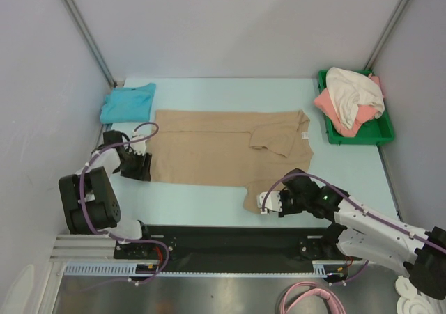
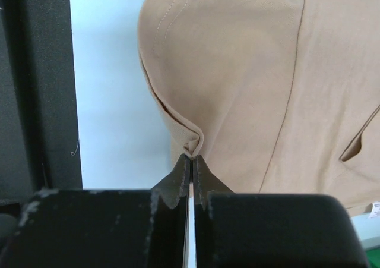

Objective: Fold and stack the t-shirts
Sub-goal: Fold the tshirt

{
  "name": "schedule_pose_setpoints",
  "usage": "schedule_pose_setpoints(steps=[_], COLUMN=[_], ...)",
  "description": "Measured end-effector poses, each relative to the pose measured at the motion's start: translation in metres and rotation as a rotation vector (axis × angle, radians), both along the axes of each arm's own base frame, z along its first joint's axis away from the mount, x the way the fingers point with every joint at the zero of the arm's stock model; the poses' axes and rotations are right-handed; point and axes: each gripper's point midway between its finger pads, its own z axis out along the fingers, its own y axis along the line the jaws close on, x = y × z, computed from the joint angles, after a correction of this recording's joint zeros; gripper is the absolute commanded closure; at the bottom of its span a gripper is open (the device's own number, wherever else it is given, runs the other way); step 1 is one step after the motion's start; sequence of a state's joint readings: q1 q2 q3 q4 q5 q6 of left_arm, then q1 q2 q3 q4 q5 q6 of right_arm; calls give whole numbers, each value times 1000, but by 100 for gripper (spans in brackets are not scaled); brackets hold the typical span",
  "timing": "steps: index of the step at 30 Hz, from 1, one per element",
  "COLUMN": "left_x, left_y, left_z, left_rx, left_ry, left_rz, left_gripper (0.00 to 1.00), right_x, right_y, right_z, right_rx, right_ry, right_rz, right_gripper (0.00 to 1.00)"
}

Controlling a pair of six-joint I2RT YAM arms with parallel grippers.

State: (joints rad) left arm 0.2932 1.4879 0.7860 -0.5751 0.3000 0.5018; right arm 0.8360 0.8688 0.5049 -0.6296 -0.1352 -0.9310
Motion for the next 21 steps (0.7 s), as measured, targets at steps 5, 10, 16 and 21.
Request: schedule_pose_setpoints(steps=[5,10,16,21], left_x=[5,11,11,7], left_y=[1,2,2,0], left_z=[-1,-2,-2,2], left_rx=[-2,-5,-9,-11], left_ry=[-6,-23,-25,-19], left_rz=[2,3,-4,-5], left_gripper=[46,78,84,100], right_x=[1,2,8,18], right_y=[1,1,-5,-15], right_z=[1,2,1,6], right_rx=[7,8,6,22], right_ry=[-6,-10,-18,-35], right_rz=[-2,-5,-47,-118], right_gripper=[100,100,100,100])
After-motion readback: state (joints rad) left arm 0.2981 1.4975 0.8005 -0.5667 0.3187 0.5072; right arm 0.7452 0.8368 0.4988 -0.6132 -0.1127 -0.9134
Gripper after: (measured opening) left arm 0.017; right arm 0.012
